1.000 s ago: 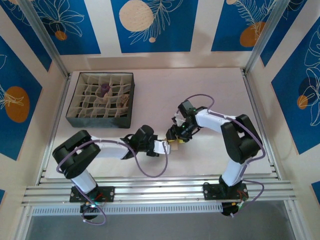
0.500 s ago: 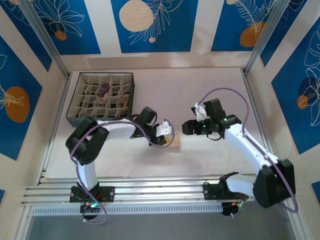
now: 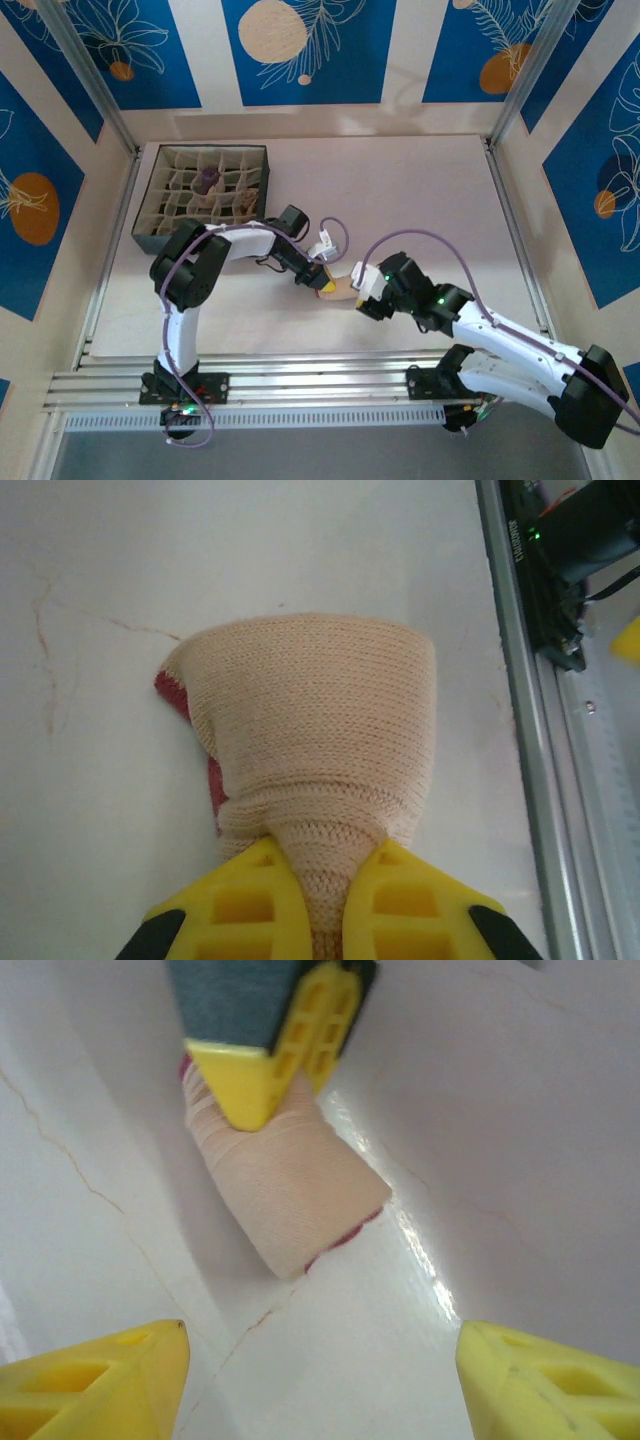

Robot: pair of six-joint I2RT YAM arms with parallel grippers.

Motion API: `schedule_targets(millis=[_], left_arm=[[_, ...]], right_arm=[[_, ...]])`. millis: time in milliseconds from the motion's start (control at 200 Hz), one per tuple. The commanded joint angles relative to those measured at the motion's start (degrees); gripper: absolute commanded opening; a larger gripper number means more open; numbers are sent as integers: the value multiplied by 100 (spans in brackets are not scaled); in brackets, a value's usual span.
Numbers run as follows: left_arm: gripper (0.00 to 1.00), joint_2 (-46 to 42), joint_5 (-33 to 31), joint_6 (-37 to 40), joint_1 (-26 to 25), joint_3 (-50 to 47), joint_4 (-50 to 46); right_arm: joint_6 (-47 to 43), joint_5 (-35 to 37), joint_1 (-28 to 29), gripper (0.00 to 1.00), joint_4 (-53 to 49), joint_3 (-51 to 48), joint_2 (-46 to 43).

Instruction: Roll the socks

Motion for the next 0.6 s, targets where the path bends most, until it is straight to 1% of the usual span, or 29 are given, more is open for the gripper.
schedule_targets(millis=[0, 85, 190, 275, 360, 595], left_arm=[[0, 392, -201, -244, 0, 19, -947], [0, 452, -177, -283, 18, 100, -1041], [0, 494, -71, -296, 31, 170, -1118], [2, 500, -41, -350, 52, 188, -1118], [2, 500, 42, -376, 72, 187, -1134], [2, 524, 126, -358, 89, 214, -1266]], right_arm=[[-1159, 861, 491, 71, 947, -130, 299], [-1522, 968, 648, 71, 1222, -138, 663], [-1774, 915, 648, 71, 1305, -53, 1128], [-1797, 873, 642, 70, 1152, 143, 1645], [-1817, 836, 665, 69, 1221, 225, 2019], [-1839, 907, 763, 68, 1441, 440, 2593]])
